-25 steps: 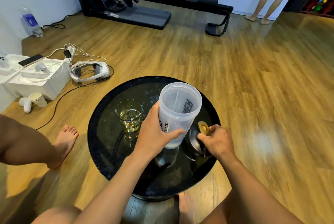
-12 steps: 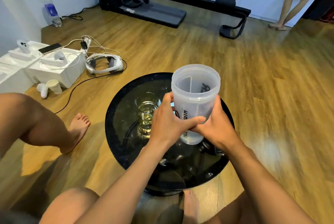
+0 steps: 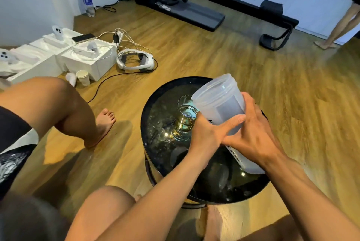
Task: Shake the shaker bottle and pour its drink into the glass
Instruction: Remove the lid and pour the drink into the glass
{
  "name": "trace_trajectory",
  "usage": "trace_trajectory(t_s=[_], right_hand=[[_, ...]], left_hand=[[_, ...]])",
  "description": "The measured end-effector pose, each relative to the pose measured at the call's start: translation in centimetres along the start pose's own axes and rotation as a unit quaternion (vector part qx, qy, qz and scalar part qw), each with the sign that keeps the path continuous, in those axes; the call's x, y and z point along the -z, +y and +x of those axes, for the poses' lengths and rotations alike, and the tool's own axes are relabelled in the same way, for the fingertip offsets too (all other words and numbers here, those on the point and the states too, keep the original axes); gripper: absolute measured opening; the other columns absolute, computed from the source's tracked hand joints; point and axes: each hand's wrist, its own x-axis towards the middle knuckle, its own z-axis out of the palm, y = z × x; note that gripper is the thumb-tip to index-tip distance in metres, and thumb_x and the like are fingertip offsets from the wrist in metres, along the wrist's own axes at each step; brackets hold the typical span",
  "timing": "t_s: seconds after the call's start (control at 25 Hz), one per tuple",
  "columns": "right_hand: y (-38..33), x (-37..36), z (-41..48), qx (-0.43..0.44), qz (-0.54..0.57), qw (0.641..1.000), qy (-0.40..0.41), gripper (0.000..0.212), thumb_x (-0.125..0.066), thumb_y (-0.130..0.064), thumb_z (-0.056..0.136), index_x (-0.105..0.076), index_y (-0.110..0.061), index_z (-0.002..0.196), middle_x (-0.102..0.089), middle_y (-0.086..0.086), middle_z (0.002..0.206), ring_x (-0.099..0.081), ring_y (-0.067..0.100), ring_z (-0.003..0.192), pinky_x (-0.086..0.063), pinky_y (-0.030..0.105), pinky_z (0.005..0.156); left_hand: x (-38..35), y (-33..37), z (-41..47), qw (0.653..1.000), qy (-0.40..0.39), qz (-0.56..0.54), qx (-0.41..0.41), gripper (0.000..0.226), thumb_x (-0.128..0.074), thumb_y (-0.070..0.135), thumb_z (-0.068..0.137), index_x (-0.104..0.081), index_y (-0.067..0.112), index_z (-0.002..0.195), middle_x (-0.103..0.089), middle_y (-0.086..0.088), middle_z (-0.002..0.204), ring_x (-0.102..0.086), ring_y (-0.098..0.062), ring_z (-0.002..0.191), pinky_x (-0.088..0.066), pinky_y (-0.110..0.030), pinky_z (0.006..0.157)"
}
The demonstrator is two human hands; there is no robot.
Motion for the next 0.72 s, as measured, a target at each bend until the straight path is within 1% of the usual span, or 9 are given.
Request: trace_trajectory(t_s=[0.08, 0.16, 0.24, 0.32, 0.4, 0.52, 0.6, 0.72], right_hand=[[-0.1, 0.0, -0.2, -0.020, -0.006, 1.000, -0.006, 0.101, -0.068, -0.059, 0.048, -0.024, -0.031, 0.134, -0.052, 0.004, 0.114, -0.055, 0.027, 0.097, -0.051, 0.045, 0.076], [0.0, 0.3, -0.4, -0.041, -0.017, 0.999, -0.015, 0.102, -0.067, -0.059, 0.047, -0.025, -0.029, 0.135, -0.052, 0.005, 0.114, -0.056, 0.030, 0.099, -0.052, 0.048, 0.078], [0.0, 0.4, -0.2, -0.044, -0.046, 0.997, -0.032, 0.100, -0.068, -0.057, 0.048, -0.027, -0.028, 0.134, -0.051, 0.004, 0.114, -0.056, 0.031, 0.101, -0.051, 0.048, 0.077], [0.0, 0.6, -0.1, -0.044, -0.074, 0.995, -0.046, 0.094, -0.072, -0.053, 0.050, -0.029, -0.029, 0.130, -0.051, 0.004, 0.111, -0.056, 0.032, 0.100, -0.051, 0.048, 0.075], [0.0, 0.7, 0.1, -0.047, -0.096, 0.993, -0.056, 0.091, -0.074, -0.051, 0.052, -0.029, -0.029, 0.128, -0.052, 0.005, 0.108, -0.056, 0.033, 0.098, -0.051, 0.048, 0.073], [0.1, 1.0, 0.3, -0.054, -0.127, 0.988, -0.068, 0.093, -0.075, -0.050, 0.054, -0.027, -0.027, 0.130, -0.051, 0.006, 0.108, -0.055, 0.034, 0.098, -0.051, 0.048, 0.072], [0.1, 1.0, 0.4, -0.052, -0.150, 0.984, -0.076, 0.095, -0.076, -0.050, 0.056, -0.026, -0.025, 0.133, -0.051, 0.007, 0.109, -0.055, 0.034, 0.099, -0.051, 0.047, 0.072], [0.2, 0.9, 0.5, -0.049, -0.182, 0.978, -0.094, 0.103, -0.078, -0.051, 0.058, -0.020, -0.022, 0.138, -0.049, 0.009, 0.111, -0.056, 0.034, 0.099, -0.052, 0.048, 0.075]], left_hand=[[-0.2, -0.2, 0.2, 1.000, -0.005, -0.014, 0.013, 0.075, -0.089, 0.046, 0.057, -0.065, 0.019, 0.122, -0.077, 0.000, 0.109, -0.073, -0.015, 0.100, -0.058, -0.044, 0.093], [-0.5, -0.6, 0.4, 0.999, -0.013, -0.024, 0.028, 0.080, -0.088, 0.048, 0.055, -0.065, 0.019, 0.125, -0.076, -0.001, 0.111, -0.072, -0.017, 0.104, -0.056, -0.045, 0.096], [-0.9, -1.0, 0.5, 0.999, -0.007, -0.034, 0.042, 0.089, -0.088, 0.052, 0.052, -0.060, 0.022, 0.130, -0.074, 0.000, 0.116, -0.070, -0.017, 0.108, -0.056, -0.047, 0.096], [-1.2, -1.1, 0.6, 0.997, 0.002, -0.034, 0.062, 0.095, -0.087, 0.058, 0.048, -0.057, 0.025, 0.132, -0.073, 0.002, 0.118, -0.069, -0.017, 0.110, -0.055, -0.049, 0.096], [-1.4, -1.3, 0.8, 0.996, 0.000, -0.047, 0.071, 0.087, -0.087, 0.057, 0.052, -0.060, 0.027, 0.129, -0.074, 0.003, 0.117, -0.069, -0.017, 0.109, -0.055, -0.050, 0.096], [-1.8, -1.5, 0.9, 0.995, -0.010, -0.070, 0.075, 0.076, -0.088, 0.049, 0.060, -0.062, 0.026, 0.128, -0.074, 0.001, 0.116, -0.070, -0.018, 0.108, -0.055, -0.051, 0.096], [-1.9, -1.8, 1.0, 0.994, -0.011, -0.076, 0.082, 0.076, -0.087, 0.049, 0.062, -0.061, 0.027, 0.129, -0.074, 0.001, 0.117, -0.070, -0.018, 0.109, -0.055, -0.050, 0.096], [-2.1, -2.2, 1.1, 0.991, -0.010, -0.091, 0.094, 0.082, -0.087, 0.051, 0.060, -0.058, 0.025, 0.132, -0.073, -0.001, 0.118, -0.069, -0.020, 0.109, -0.055, -0.051, 0.097]])
